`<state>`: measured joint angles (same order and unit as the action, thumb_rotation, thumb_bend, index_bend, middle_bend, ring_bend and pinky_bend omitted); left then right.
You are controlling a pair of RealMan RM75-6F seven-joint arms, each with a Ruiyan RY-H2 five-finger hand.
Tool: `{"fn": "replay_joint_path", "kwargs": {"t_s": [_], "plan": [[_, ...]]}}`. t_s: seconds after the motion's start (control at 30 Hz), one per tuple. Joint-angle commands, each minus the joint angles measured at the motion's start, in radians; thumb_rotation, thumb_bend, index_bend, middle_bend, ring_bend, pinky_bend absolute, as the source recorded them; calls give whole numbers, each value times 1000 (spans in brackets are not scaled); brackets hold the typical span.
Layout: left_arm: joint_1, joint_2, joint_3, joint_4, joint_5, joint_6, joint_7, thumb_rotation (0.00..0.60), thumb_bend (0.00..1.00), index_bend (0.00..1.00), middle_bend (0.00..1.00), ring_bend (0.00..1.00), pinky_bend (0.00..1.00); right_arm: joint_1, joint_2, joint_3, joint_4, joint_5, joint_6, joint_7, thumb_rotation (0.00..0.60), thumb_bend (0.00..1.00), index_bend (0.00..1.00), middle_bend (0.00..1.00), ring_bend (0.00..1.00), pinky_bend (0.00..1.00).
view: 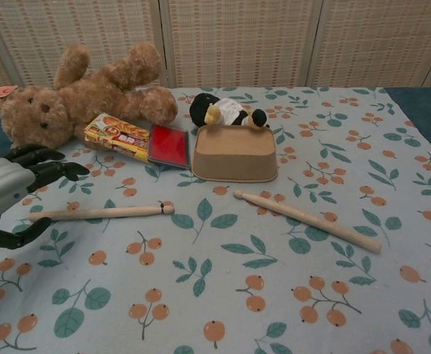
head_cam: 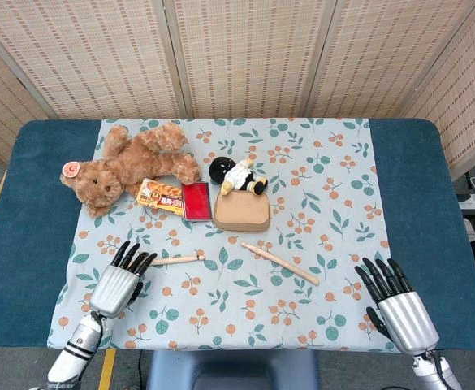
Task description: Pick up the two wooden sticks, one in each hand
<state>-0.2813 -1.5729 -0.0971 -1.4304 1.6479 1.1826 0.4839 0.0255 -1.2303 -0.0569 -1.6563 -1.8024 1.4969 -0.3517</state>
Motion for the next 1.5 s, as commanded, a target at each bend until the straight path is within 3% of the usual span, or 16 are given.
{"fn": "replay_joint_path", "kwargs": {"t_s": [0.03, 0.37, 0.6, 0.83, 1.27, 1.5], "plan": [[-29, -41, -13, 26, -15, -18, 37, 600, 482, 147, 214, 89, 55, 6, -10, 1, 8, 9, -18, -18, 600, 314, 0, 0, 0, 0], [-93, -156, -42, 128, -165, -107, 186, 600, 456, 178, 225, 126, 55, 24, -12, 15, 22, 54, -47, -12, 600, 313, 0, 0, 0, 0], [-113, -187, -37, 175, -194, -88, 216, 600, 452, 222, 280, 142, 56, 27, -3, 15, 18, 66, -49, -17, 600, 313, 0, 0, 0, 0], [-131, -212, -23, 214, -206, -68, 256, 600, 451, 356, 419, 206, 59, 27, 0, 10, 15, 68, -47, -26, 600, 314, 0, 0, 0, 0], [-150, -233, -2, 273, -220, -40, 248, 600, 452, 482, 518, 246, 66, 29, 6, 11, 5, 93, -54, -45, 600, 313, 0, 0, 0, 0], [-154, -226, 14, 285, -203, -13, 217, 600, 454, 635, 675, 307, 71, 34, -1, 13, -1, 103, -63, -62, 600, 313, 0, 0, 0, 0]]}}
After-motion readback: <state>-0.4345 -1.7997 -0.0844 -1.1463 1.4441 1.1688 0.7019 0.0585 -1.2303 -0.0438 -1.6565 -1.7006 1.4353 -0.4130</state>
